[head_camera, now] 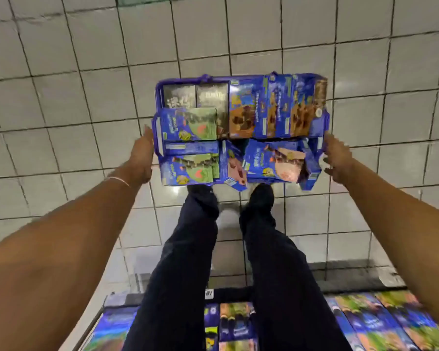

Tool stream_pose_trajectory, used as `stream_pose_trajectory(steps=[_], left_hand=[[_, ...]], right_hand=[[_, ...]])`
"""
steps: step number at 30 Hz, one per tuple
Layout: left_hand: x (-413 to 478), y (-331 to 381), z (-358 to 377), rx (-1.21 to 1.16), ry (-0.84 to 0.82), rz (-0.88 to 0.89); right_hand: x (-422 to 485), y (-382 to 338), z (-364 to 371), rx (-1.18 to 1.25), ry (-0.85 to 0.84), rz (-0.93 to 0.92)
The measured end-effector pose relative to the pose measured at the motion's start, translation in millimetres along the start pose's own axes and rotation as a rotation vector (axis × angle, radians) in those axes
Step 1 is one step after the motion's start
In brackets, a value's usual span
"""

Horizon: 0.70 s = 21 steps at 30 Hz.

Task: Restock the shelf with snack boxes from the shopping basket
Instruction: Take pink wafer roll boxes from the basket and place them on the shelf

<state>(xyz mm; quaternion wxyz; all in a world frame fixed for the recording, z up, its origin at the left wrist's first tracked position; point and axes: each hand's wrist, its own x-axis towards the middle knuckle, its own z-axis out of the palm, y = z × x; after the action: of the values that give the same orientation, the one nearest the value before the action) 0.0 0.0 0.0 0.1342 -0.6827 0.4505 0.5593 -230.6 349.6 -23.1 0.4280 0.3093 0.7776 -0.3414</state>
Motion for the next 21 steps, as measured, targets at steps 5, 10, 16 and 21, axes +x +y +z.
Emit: stream_pose_trajectory(steps=[5, 10, 16, 21], left_hand=[[62, -8, 13, -0.081, -0.146, -0.086], [81, -11, 9, -0.094, -0.095, -0.098], [76, 15, 7, -0.135, -0.141, -0.155], [37, 51, -21, -0.171, -0.135, -0.171]], right_hand=[[51, -8, 28, 0.289, -0.016, -0.002], [67, -2, 17, 0.241, -0.136, 0.031], [46, -16, 14, 0.255, -0.096, 0.056], [-8, -58, 7, 0.312, -0.083, -0.022]])
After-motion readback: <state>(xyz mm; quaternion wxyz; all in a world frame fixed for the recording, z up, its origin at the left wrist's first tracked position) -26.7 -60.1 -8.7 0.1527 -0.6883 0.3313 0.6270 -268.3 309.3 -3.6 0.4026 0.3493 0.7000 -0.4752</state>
